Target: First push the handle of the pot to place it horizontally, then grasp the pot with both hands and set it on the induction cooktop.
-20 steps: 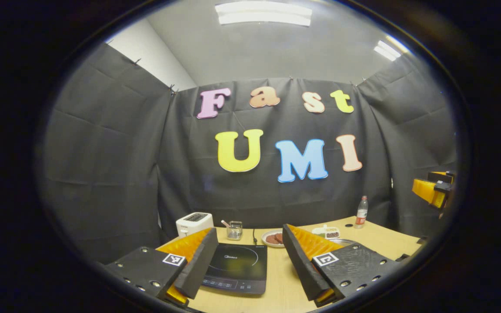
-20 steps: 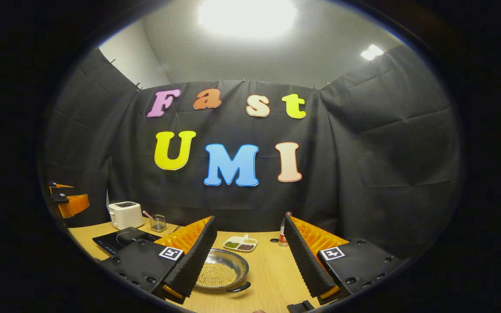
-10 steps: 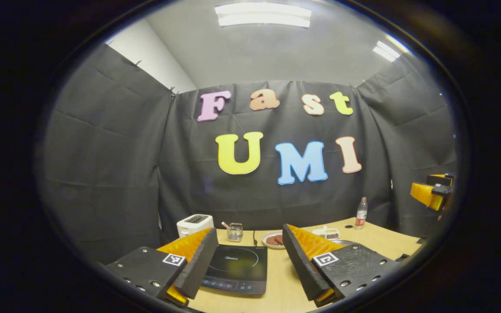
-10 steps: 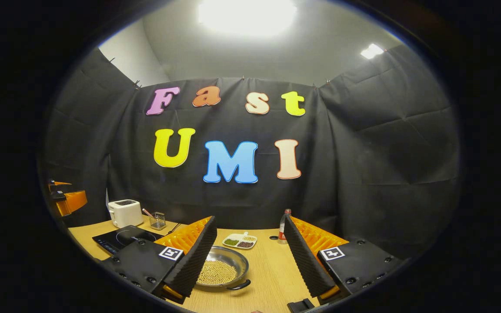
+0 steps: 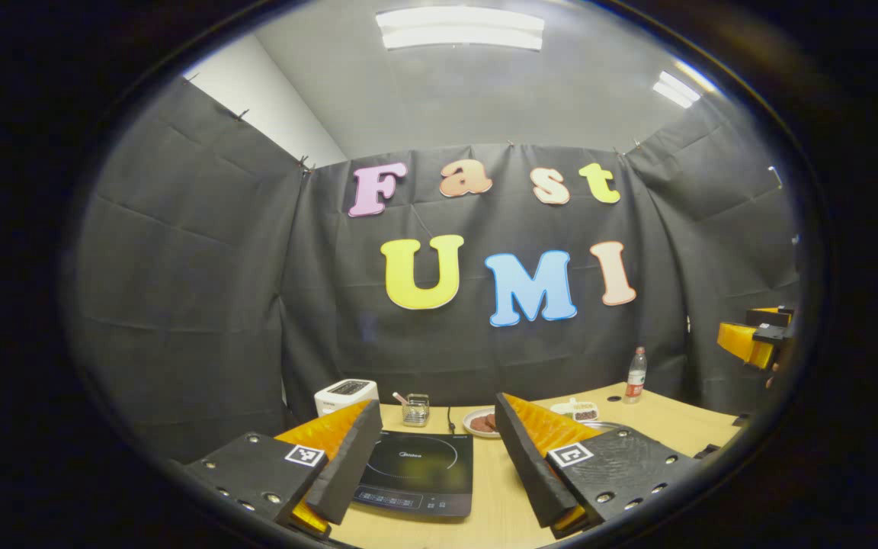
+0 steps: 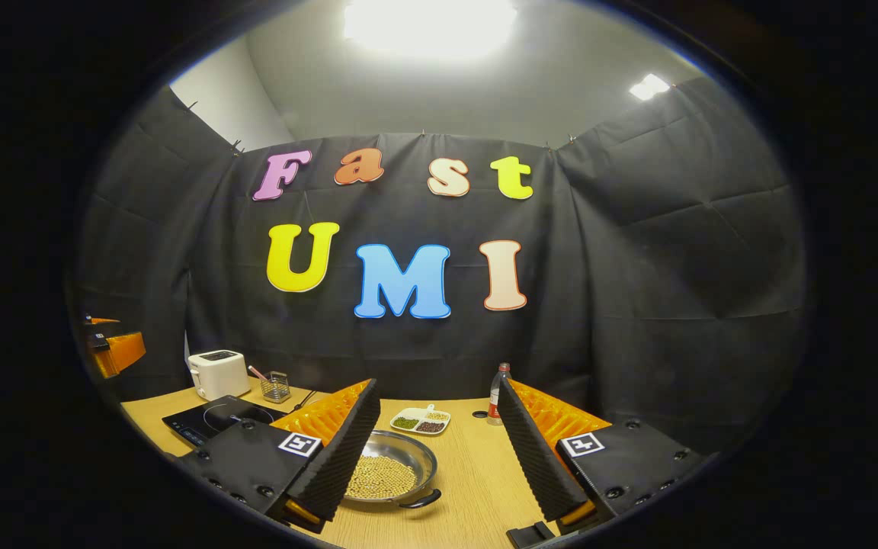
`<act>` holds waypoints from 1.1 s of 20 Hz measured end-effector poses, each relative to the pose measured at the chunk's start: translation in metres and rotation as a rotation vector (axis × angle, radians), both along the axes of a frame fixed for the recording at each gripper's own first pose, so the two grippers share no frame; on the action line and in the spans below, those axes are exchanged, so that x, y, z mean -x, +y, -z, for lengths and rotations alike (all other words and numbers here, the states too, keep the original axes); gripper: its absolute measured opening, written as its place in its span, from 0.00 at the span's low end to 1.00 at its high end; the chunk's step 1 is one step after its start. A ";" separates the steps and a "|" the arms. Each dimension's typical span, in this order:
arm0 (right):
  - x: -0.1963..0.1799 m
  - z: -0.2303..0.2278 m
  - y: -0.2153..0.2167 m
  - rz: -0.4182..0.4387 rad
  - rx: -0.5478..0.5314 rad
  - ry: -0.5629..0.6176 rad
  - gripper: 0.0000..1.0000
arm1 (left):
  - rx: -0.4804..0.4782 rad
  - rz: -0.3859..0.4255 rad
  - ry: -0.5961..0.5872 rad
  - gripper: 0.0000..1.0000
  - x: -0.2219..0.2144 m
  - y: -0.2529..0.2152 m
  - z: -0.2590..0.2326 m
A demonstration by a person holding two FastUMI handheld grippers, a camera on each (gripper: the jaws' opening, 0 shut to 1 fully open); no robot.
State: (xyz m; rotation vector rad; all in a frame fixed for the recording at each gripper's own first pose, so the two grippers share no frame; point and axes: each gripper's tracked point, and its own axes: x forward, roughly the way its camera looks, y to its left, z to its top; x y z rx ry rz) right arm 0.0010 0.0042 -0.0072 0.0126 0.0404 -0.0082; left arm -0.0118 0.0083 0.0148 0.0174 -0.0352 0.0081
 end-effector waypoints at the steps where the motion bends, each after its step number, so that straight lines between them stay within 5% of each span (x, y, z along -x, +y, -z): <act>1: 0.001 0.002 0.001 0.000 0.001 0.002 0.96 | -0.001 -0.001 0.000 0.88 0.001 0.000 0.000; 6: 0.003 0.002 0.003 0.003 0.009 0.002 0.77 | -0.001 -0.001 -0.001 0.89 0.002 0.002 -0.001; 13: 0.006 0.004 0.014 -0.015 0.014 0.021 0.29 | 0.001 0.000 -0.005 0.89 0.003 0.008 -0.002; 14: 0.008 0.004 0.013 -0.005 0.021 0.023 0.29 | 0.003 0.002 -0.005 0.89 0.003 0.009 -0.002; 15: 0.007 0.003 0.010 0.002 0.025 0.016 0.15 | 0.003 0.001 -0.006 0.89 0.003 0.010 -0.002; 17: 0.011 0.002 0.015 0.007 0.025 0.017 0.02 | 0.003 0.001 -0.009 0.89 0.003 0.014 -0.002; 22: 0.006 0.015 0.041 -0.065 0.029 0.050 0.02 | 0.001 0.004 -0.020 0.88 0.000 0.025 -0.005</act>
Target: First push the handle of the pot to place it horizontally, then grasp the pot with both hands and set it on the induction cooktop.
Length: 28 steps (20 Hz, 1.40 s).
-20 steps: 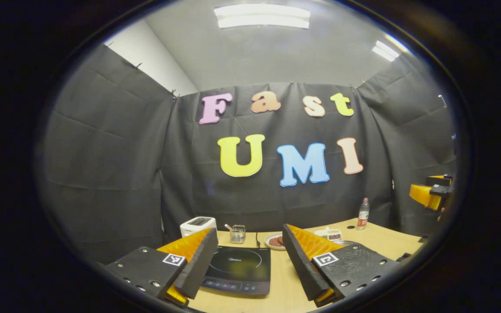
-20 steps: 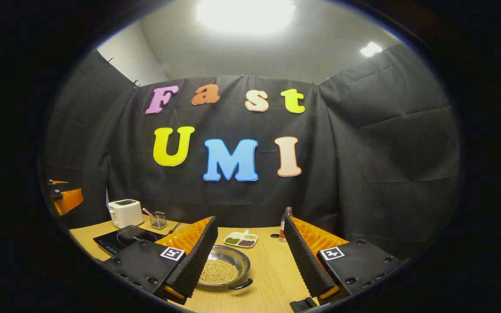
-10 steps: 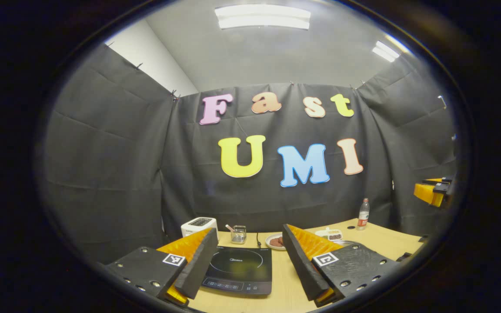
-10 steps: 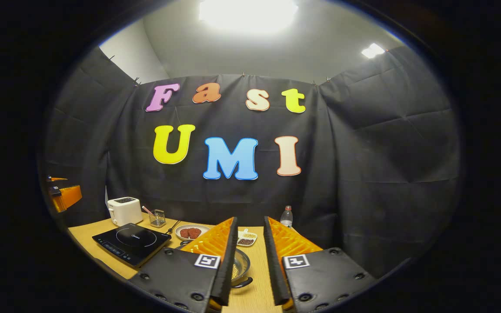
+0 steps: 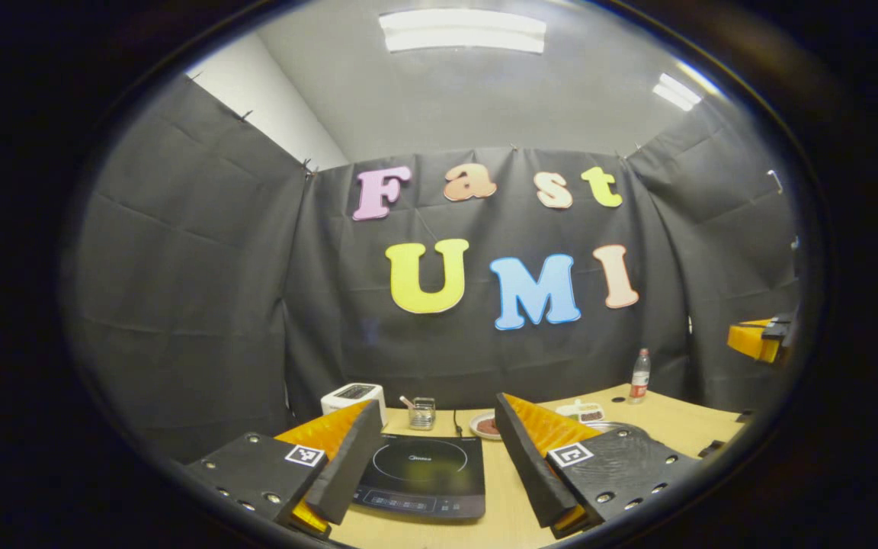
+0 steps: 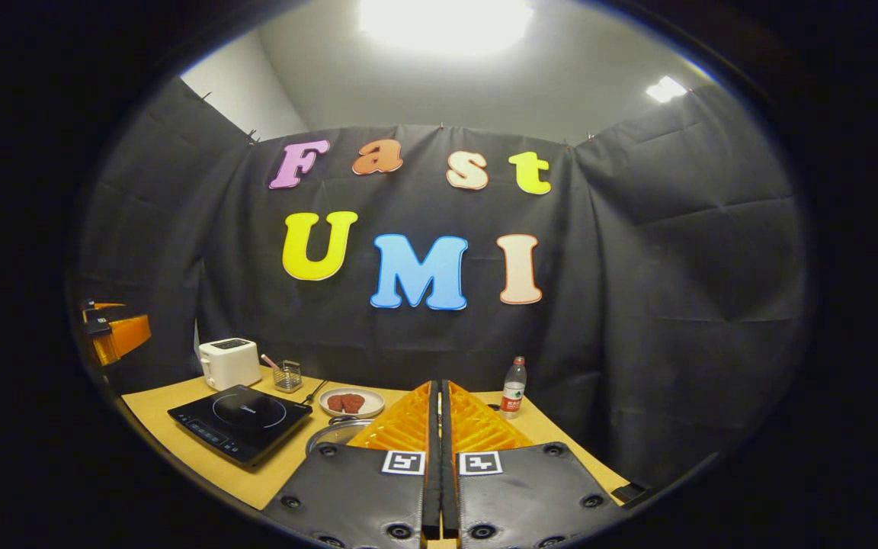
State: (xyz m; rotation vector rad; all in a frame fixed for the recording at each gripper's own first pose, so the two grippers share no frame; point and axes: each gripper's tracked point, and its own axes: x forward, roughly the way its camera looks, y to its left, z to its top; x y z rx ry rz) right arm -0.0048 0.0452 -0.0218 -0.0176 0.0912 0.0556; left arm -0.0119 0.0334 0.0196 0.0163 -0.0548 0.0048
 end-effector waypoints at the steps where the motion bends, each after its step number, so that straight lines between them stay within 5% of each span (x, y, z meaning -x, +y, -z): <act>1: -0.001 0.005 0.005 -0.014 0.001 0.014 0.02 | 0.000 0.001 -0.004 0.88 -0.002 0.004 0.000; 15: -0.011 0.086 0.055 -0.118 0.020 0.221 0.02 | 0.003 0.009 -0.007 0.89 -0.025 0.050 0.012; 28: -0.018 0.191 0.071 -0.339 0.060 0.484 0.02 | -0.009 -0.043 0.018 0.89 -0.064 0.016 0.021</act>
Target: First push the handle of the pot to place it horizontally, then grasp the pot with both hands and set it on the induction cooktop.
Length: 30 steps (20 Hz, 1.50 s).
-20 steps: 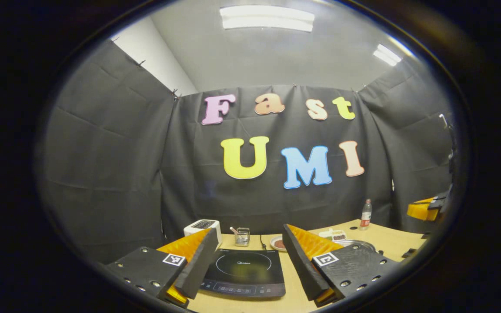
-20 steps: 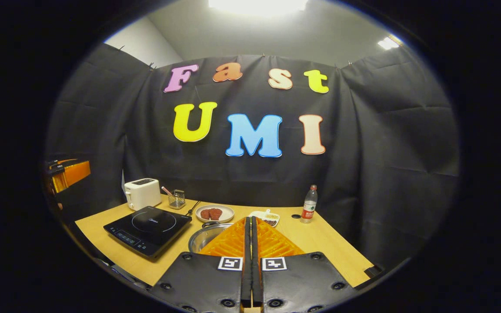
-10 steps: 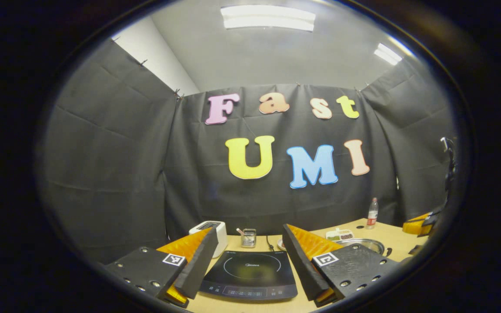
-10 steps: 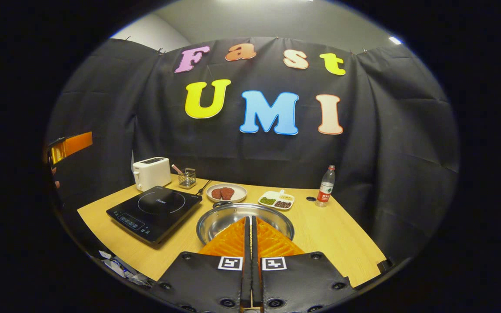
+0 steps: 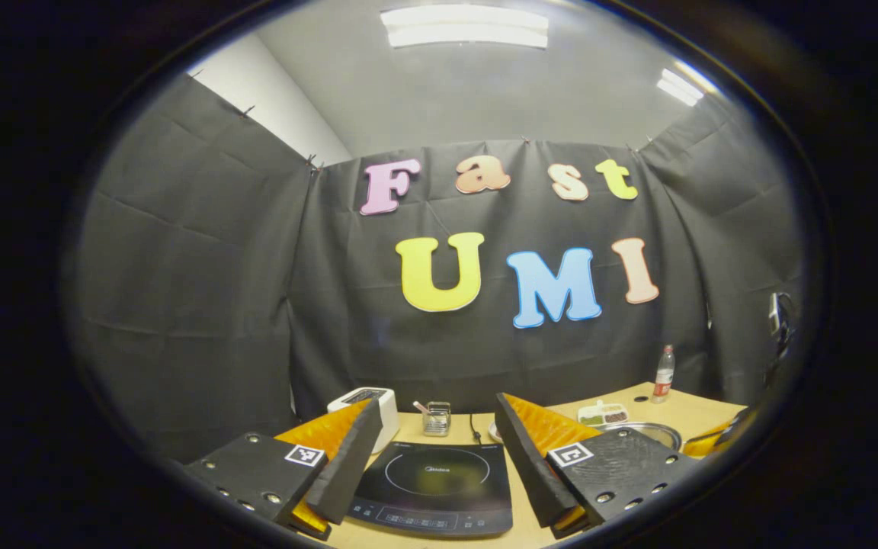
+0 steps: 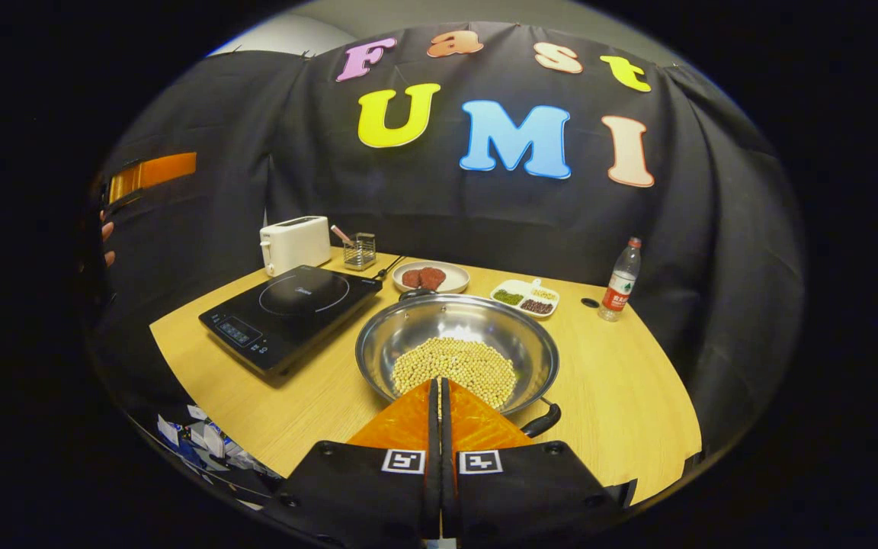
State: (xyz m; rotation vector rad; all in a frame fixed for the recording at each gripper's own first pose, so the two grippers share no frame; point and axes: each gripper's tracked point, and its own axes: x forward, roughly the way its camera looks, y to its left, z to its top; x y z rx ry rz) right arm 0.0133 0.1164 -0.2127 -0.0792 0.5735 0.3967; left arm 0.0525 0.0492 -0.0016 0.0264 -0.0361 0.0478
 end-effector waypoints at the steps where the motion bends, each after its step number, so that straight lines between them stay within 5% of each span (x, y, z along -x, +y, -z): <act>1: 0.000 0.005 0.000 -0.014 -0.003 0.016 0.02 | -0.001 -0.004 0.006 0.89 -0.003 -0.002 0.003; 13: 0.005 0.084 -0.018 -0.140 0.066 0.288 0.02 | -0.004 -0.046 0.051 0.90 -0.028 -0.033 0.021; 30: -0.044 0.096 -0.065 -0.137 0.158 0.299 0.02 | 0.001 -0.037 0.073 0.89 -0.066 -0.081 0.035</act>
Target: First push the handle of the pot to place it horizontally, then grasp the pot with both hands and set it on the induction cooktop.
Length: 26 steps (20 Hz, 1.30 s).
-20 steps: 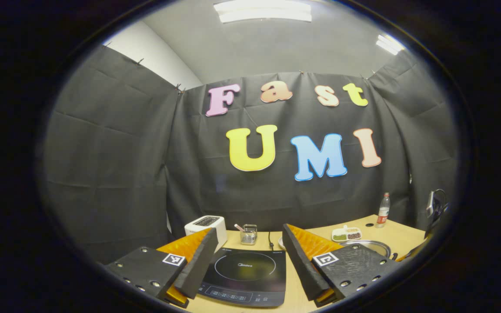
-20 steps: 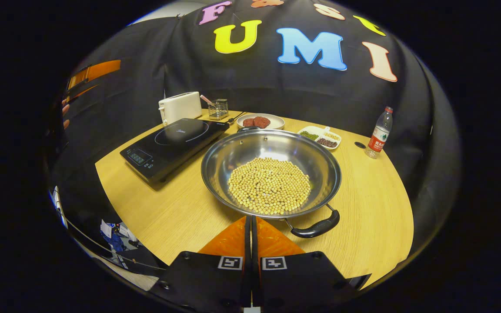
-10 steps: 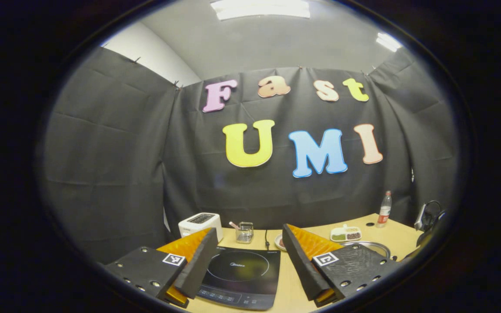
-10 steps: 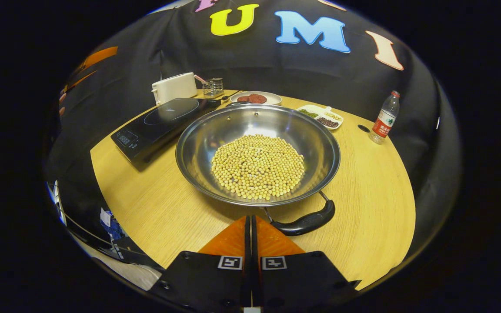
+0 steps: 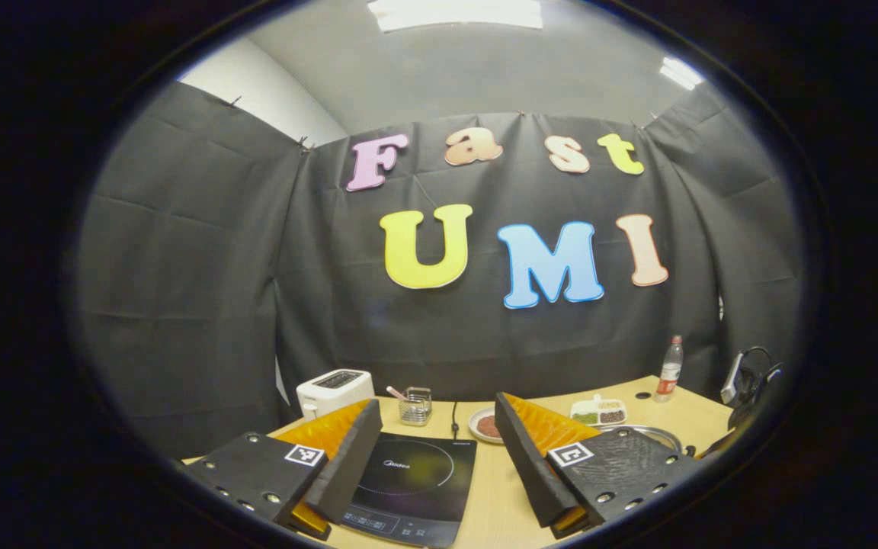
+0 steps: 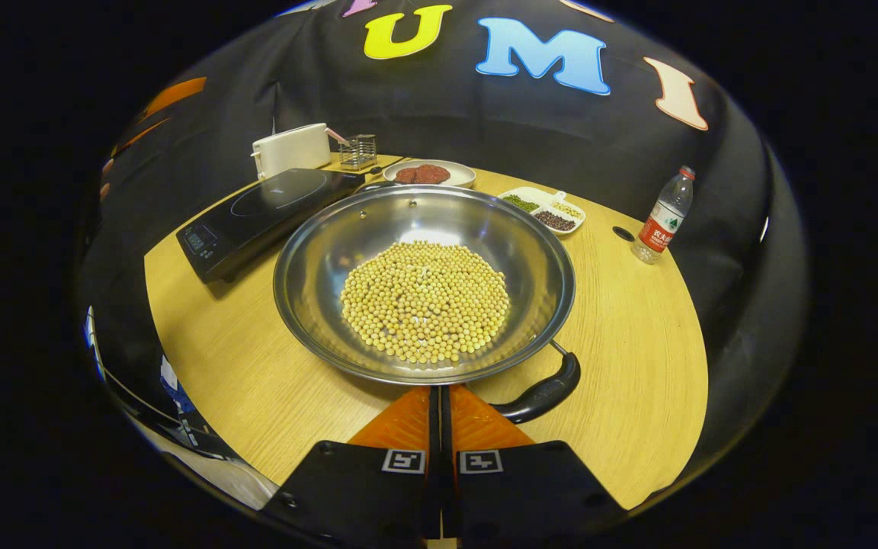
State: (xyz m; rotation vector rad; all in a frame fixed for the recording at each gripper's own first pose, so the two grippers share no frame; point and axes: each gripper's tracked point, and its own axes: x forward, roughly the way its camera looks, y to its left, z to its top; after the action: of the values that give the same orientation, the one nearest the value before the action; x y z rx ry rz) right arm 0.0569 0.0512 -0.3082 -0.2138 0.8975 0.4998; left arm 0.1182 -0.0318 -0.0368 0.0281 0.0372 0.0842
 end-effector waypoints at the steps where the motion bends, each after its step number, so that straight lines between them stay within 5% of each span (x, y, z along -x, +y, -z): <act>1: -0.002 0.001 -0.003 -0.002 0.006 -0.003 0.02 | -0.001 -0.001 0.002 0.89 -0.002 -0.001 0.001; 13: -0.038 0.005 -0.017 -0.001 0.044 -0.033 0.02 | -0.009 -0.018 0.029 0.89 -0.011 -0.008 0.013; 26: -0.088 0.016 -0.034 0.103 0.032 -0.041 0.02 | -0.027 -0.037 0.068 0.90 -0.017 -0.022 0.031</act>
State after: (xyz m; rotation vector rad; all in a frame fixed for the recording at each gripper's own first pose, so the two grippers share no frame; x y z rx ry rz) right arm 0.1453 0.0176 -0.3246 -0.2055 0.8721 0.3839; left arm 0.1353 -0.0537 -0.0682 0.0576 0.1047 0.1207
